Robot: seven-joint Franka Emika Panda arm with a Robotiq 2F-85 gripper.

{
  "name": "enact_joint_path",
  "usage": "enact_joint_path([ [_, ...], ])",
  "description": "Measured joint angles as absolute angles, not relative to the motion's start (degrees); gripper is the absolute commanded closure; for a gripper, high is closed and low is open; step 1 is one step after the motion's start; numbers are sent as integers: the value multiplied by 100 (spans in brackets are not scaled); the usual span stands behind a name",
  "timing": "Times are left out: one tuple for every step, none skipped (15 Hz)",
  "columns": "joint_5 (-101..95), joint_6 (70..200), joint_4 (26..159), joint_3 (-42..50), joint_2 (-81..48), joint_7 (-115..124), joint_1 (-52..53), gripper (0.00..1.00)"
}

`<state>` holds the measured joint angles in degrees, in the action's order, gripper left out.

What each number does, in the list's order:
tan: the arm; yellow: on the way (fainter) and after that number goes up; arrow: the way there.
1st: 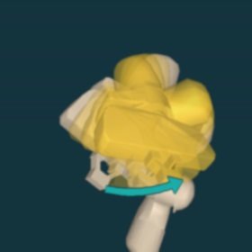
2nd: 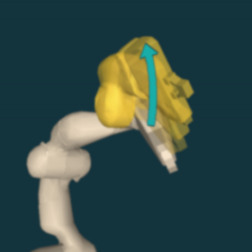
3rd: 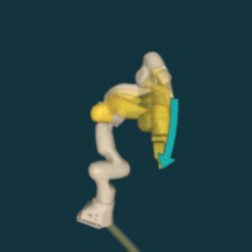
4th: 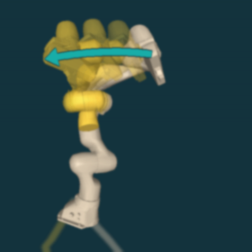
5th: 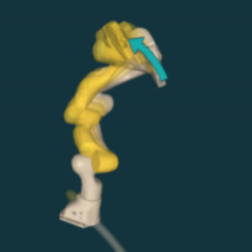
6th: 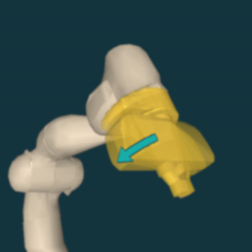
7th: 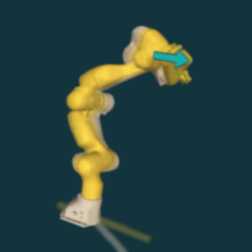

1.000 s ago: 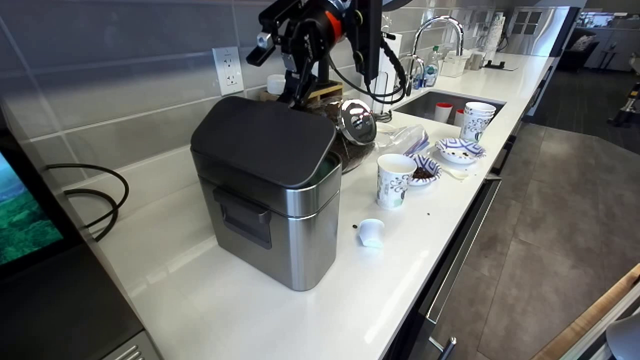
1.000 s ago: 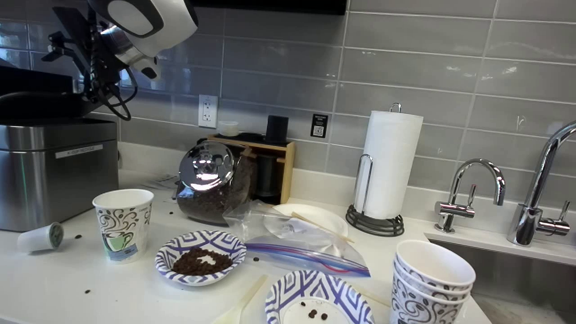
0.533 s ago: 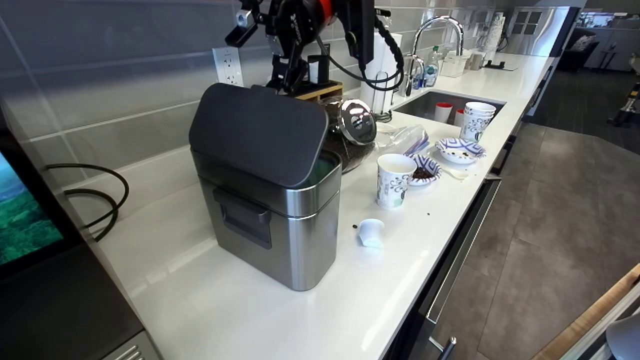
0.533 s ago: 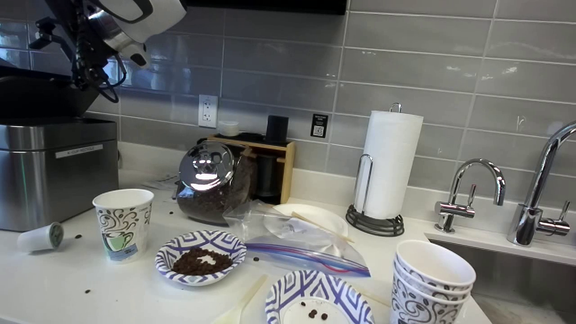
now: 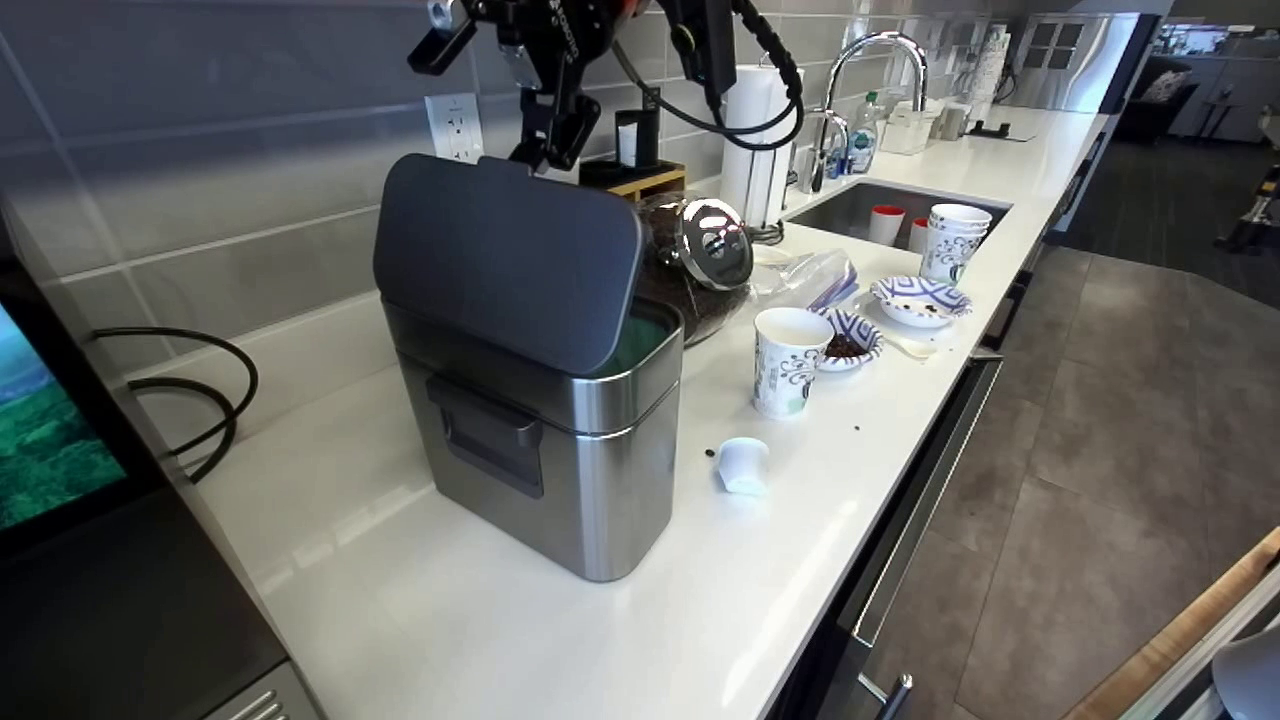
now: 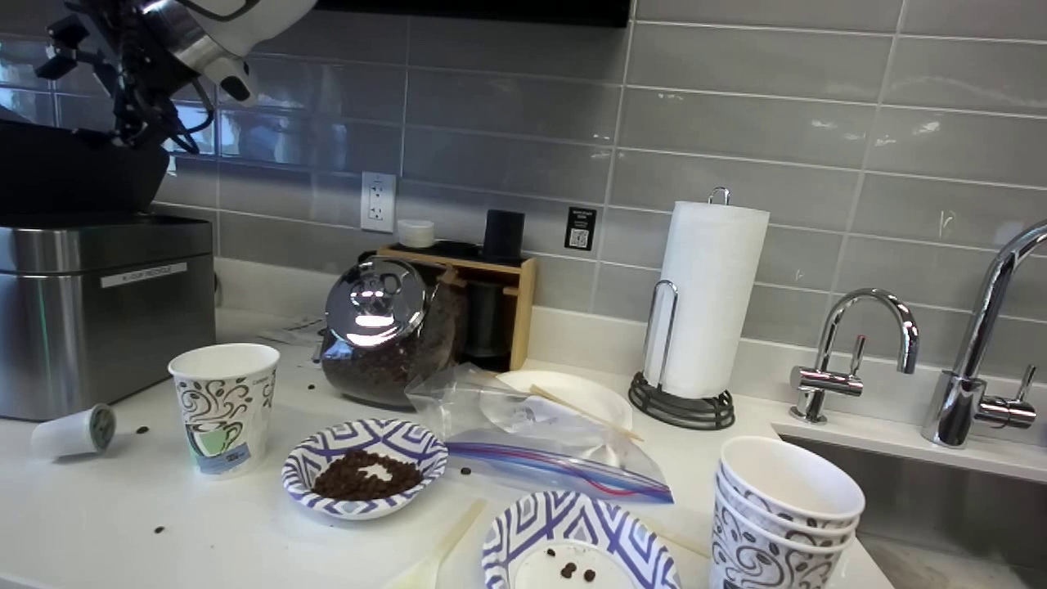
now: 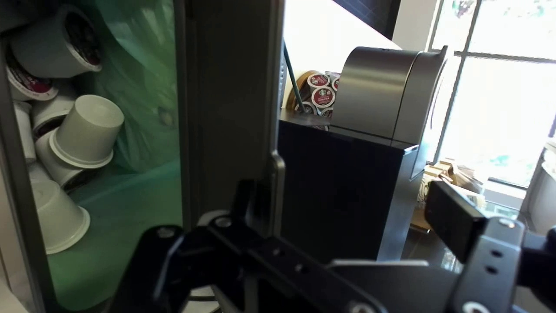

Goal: Open the bin

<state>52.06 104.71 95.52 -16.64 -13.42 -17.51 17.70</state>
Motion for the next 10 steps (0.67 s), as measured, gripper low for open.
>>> enact_joint_path([
  [5141, 10471, 9496, -1679, -1380, -1667, 1803, 0],
  [5076, 10471, 9447, -1690, -1416, -1597, 1836, 0],
  [5013, 10471, 9397, -1702, -1454, -1535, 1866, 0],
  [4960, 10471, 9342, -1719, -1493, -1475, 1889, 0],
  [4922, 10471, 9293, -1732, -1527, -1428, 1908, 0],
  [4888, 10471, 9251, -1746, -1554, -1382, 1922, 0],
  [4855, 10472, 9207, -1755, -1575, -1342, 1937, 0],
  [4819, 10473, 9161, -1763, -1597, -1298, 1954, 0],
  [4786, 10479, 9124, -1768, -1612, -1254, 1973, 0],
  [4756, 10480, 9085, -1772, -1623, -1221, 1993, 0],
])
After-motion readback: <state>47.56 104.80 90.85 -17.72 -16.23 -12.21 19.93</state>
